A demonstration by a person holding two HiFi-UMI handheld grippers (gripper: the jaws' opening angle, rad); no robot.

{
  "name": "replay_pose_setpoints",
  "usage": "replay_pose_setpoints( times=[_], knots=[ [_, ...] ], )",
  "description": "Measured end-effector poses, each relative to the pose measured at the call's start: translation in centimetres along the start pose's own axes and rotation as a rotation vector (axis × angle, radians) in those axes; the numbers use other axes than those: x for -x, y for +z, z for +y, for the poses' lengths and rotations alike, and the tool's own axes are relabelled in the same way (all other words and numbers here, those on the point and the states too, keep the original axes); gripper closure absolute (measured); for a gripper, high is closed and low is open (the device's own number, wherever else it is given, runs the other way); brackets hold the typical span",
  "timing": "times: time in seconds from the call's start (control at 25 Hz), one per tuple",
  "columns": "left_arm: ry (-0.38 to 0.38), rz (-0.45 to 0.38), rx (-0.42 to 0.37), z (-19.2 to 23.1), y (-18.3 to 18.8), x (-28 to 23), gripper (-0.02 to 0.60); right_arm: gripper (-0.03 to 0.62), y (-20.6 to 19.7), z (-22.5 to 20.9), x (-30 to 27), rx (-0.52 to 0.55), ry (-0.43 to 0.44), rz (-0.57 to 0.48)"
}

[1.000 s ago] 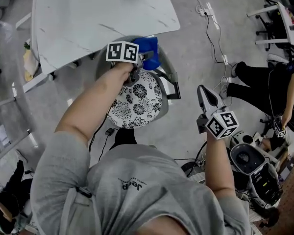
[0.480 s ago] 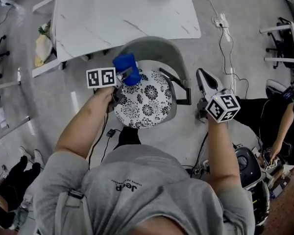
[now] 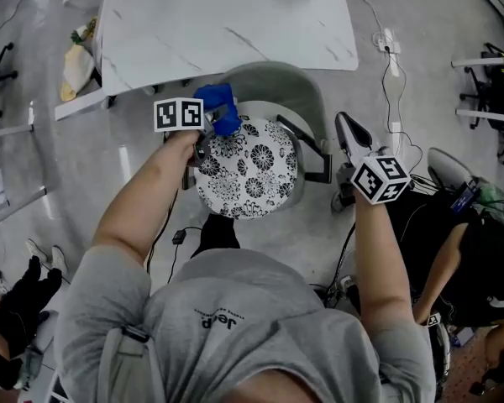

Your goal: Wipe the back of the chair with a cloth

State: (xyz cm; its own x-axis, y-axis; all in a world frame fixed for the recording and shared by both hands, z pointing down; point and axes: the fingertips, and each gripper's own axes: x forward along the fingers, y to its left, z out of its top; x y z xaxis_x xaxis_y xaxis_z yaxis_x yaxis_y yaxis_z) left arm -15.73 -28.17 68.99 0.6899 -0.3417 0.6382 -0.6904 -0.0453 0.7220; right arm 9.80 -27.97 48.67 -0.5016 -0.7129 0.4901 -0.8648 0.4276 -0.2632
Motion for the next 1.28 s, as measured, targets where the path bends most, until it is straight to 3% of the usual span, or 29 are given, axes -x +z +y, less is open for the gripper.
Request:
replay_pose_setpoints(
  times=[0.36, 0.56, 0.88, 1.04, 1.28],
  knots=[
    [-0.009, 0.083, -0.063, -2.9, 0.5, -4.5, 0.405, 0.589, -1.3, -4.5, 3.7, -0.052, -0.105, -0.011],
    [-0.02, 0.157, -0.206, -8.0, 1.4, -10.1, 0.405, 0.589, -1.5, -6.5, 5.9, -0.063, -0.15, -0.025],
    [0.028, 0.335, -0.497, -12.8, -1.0, -16.4, 0.405, 0.589, -1.3, -9.9, 9.9, -0.082, -0.217, -0.05],
    [0.017, 0.391, -0.627, -15.2, -2.6, -18.0, 0.407, 0.589, -2.0, -10.7, 11.4, -0.089, -0.238, -0.049],
    [-0.009, 0.428, -0.733, -17.4, -4.2, -19.2, 0.405, 0.589, -2.1, -10.9, 11.9, -0.085, -0.241, -0.031]
  ],
)
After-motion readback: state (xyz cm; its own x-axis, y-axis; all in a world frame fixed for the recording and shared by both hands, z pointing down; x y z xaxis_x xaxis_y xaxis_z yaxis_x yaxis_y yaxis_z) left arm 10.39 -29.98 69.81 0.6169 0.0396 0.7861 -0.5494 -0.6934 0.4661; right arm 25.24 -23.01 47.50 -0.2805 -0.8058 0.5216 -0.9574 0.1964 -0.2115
